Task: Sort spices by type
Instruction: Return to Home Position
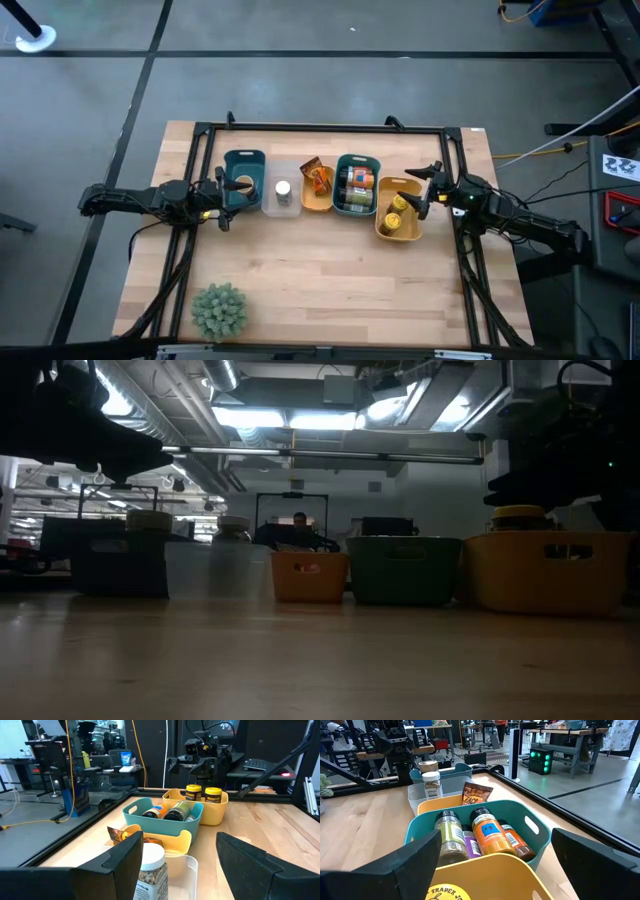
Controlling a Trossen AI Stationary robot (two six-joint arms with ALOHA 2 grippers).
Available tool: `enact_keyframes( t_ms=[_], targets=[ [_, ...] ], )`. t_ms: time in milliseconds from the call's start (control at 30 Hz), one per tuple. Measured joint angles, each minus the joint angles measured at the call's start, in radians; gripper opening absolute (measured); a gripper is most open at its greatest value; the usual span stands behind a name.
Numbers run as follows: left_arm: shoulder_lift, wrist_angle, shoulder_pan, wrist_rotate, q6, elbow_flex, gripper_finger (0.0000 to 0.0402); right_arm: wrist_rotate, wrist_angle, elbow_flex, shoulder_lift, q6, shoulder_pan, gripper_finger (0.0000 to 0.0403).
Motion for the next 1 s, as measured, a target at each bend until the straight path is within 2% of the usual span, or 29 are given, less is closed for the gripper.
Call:
enact_keyframes(
  t_ms=[1000],
  targets=[
    [0.0, 0.001, 0.0, -0.015, 0.0, 0.0, 0.0235, 0.0, 0.0, 0.0, 0.0, 0.0, 0.0, 0.0376]
  ],
)
